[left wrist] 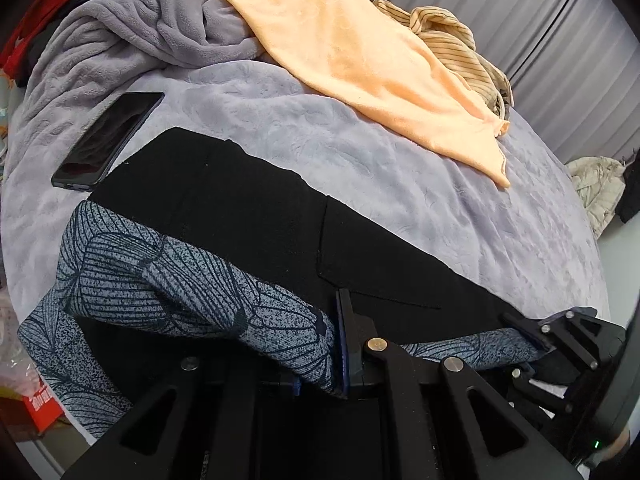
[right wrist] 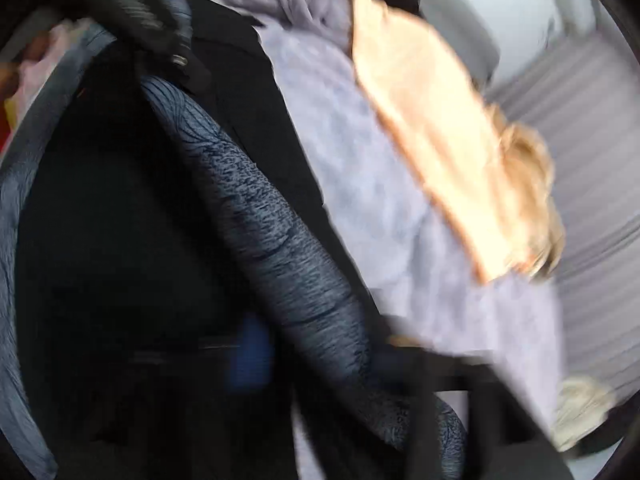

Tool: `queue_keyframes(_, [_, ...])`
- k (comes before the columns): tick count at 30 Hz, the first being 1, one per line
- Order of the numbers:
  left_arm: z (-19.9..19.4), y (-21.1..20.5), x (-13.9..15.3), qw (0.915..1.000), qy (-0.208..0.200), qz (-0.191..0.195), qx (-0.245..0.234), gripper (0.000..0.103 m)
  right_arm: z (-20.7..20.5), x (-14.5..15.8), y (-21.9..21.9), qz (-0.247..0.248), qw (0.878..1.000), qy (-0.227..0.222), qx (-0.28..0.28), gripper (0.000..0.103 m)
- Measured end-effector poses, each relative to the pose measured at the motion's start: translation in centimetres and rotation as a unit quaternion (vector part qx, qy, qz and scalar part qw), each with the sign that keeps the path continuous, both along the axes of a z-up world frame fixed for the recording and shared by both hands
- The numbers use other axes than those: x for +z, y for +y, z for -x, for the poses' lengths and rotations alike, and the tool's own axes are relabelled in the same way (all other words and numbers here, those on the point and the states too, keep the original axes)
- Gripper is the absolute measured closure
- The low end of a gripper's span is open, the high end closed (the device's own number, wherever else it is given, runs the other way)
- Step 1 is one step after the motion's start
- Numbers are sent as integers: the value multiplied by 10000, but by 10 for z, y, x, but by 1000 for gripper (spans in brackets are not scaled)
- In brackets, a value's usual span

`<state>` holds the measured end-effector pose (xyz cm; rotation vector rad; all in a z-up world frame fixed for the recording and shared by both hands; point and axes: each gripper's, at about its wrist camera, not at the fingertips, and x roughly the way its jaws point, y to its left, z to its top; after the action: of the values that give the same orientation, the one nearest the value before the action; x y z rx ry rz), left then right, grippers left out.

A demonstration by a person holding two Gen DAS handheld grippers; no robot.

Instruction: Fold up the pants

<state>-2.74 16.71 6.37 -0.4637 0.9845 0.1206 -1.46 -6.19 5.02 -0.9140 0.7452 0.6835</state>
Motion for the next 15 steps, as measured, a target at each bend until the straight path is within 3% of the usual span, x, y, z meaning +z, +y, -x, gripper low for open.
queue_keyframes(1, [2, 2, 4, 10000, 0, 37, -15, 88, -3, 5, -3, -176, 9996, 211, -108, 85])
queue_keyframes(3, [11, 8, 16, 9998, -96, 173, -55, 88, 14, 22, -3, -209, 9997, -4, -98, 90])
queue_keyframes(7, [45, 23, 51, 9979, -567, 228, -210, 88, 82, 62, -10, -677, 9975, -179, -3, 94])
queue_keyframes(9, [60, 31, 53, 9971, -584, 343, -334, 88, 119, 74, -11, -864, 9959, -193, 188, 94])
queue_keyframes(12, [75, 32, 32, 9983, -292, 221, -451, 88, 157, 57, -3, -744, 9962, -183, 415, 95])
queue_keyframes(15, [85, 32, -2, 9986, 58, 295, -426, 88, 161, 21, 9, -664, 9967, 258, 389, 95])
